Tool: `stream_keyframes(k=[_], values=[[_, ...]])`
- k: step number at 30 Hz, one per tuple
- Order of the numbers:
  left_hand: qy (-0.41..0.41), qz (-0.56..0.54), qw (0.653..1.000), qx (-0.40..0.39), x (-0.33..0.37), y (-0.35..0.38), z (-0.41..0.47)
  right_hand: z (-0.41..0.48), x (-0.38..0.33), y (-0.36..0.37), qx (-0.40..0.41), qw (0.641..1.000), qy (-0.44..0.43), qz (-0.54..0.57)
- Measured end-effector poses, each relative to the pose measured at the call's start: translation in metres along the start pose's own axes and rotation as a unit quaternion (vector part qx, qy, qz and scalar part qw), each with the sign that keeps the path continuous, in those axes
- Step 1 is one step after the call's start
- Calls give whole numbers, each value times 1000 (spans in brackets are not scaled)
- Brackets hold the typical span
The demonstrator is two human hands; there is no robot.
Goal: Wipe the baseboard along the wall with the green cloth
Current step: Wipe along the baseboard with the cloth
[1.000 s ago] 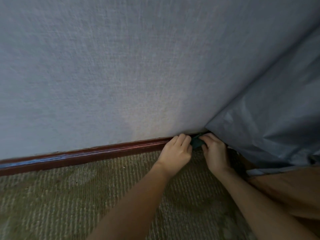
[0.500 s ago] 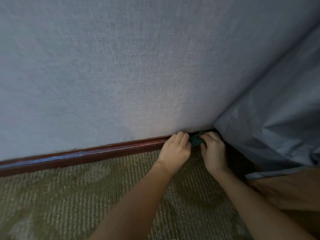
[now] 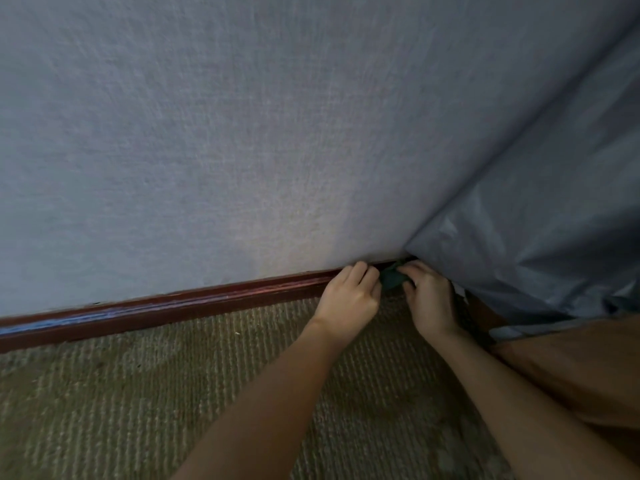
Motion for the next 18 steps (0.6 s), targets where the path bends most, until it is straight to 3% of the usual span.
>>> stream_keyframes(k=[3,18], values=[[11,0,1000,0,2,1,1,1,2,2,-24,999,-6,-30],[61,38,997,-13,-39,-24,-49,-24,-61,24,26,994,-102,-43]])
Point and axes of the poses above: each hand's wrist, its own z-axis towards the middle knuckle, its own y-axis out of the palm, x = y × z, the point moved 5 cm from there along z, towards the middle knuckle, and after that the axes turned 2 degrees about z, right-handed, at the moved point
